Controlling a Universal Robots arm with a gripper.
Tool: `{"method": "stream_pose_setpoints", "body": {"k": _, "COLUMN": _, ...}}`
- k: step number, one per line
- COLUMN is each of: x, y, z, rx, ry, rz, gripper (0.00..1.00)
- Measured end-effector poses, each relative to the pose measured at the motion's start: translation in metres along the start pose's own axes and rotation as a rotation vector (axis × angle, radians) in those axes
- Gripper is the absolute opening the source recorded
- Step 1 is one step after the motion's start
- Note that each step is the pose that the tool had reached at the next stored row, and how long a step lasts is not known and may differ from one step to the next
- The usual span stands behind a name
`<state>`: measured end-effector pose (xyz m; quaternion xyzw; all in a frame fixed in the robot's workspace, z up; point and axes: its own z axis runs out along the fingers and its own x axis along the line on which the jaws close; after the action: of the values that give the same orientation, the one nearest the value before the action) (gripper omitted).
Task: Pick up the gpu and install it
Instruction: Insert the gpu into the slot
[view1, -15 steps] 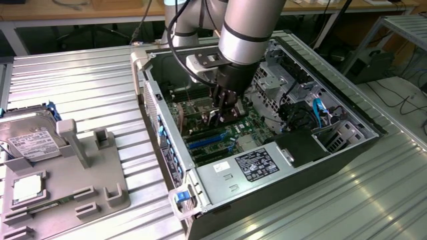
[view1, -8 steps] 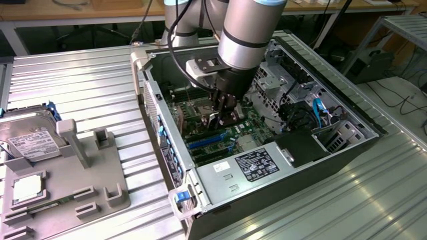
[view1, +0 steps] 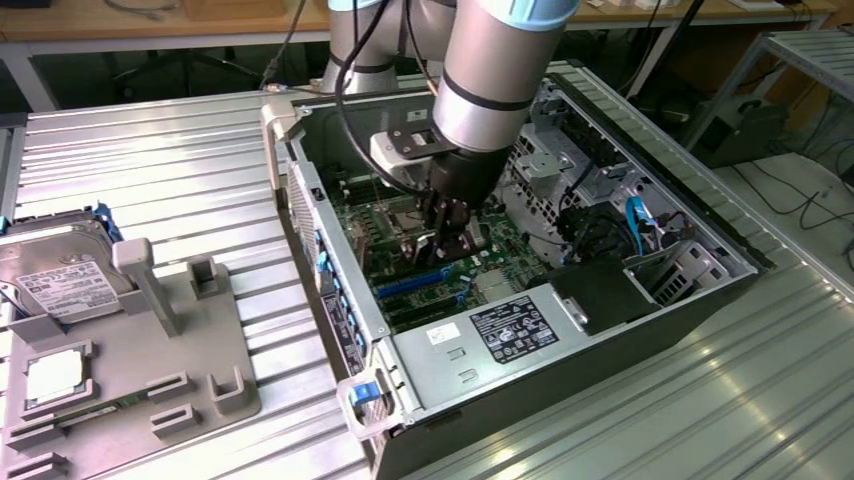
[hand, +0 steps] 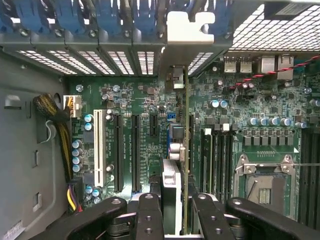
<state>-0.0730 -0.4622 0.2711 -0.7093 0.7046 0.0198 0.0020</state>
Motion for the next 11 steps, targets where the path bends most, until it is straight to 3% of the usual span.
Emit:
{"method": "stream_pose_setpoints", "body": {"k": 4, "x": 0.0001, "y": 0.0003, "z": 0.0065, "rx": 0.0000, "ry": 0.0000, "rz": 0.000, "gripper": 0.28}}
{"method": "stream_pose_setpoints", "body": {"k": 11, "x": 0.0000, "y": 0.0023, "z": 0.0087, "rx": 0.0008, "ry": 0.0000, "rz": 0.009, "gripper": 0.28}}
